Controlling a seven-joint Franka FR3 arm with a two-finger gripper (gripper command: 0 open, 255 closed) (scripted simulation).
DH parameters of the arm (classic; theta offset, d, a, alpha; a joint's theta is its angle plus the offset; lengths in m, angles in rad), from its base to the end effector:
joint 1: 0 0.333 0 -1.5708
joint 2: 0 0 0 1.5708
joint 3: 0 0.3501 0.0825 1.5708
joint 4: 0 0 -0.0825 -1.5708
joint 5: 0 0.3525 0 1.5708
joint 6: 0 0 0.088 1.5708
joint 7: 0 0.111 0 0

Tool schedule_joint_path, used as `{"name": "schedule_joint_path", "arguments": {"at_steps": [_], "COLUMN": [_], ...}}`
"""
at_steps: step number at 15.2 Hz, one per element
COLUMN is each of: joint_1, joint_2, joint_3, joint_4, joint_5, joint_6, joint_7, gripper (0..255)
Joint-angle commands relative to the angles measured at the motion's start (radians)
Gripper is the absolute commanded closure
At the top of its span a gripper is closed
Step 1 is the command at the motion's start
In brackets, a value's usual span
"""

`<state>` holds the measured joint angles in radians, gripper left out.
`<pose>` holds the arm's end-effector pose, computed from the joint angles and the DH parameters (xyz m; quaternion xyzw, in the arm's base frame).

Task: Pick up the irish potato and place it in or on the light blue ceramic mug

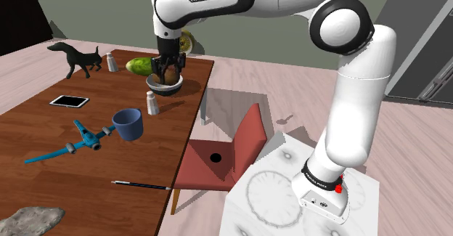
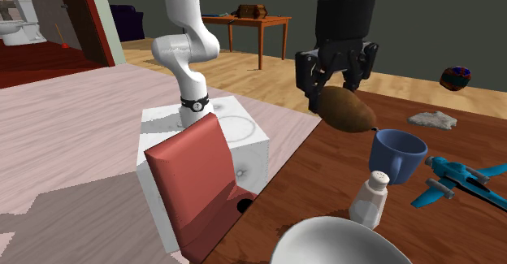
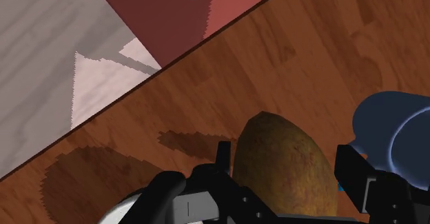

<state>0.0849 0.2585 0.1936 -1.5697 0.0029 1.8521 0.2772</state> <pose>0.6006 0.1576 0.5342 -0.9996 0.0032 -0.0067 0.0289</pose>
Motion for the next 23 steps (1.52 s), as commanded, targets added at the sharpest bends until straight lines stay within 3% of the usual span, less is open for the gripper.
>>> {"name": "schedule_joint_path", "arguments": {"at_steps": [1, 8, 12, 23], "joint_1": [0.023, 0.143, 0.232, 0.217], "joint_2": [0.032, 0.203, 0.353, 0.333], "joint_3": [0.01, 0.044, 0.051, 0.049], "joint_4": [0.05, 0.3, 0.538, 0.357], "joint_5": [-0.01, -0.062, -0.099, -0.096], "joint_6": [-0.018, -0.096, -0.184, -0.023], "joint_7": [0.033, 0.178, 0.253, 0.253], "gripper": [255, 255, 255, 255]}}
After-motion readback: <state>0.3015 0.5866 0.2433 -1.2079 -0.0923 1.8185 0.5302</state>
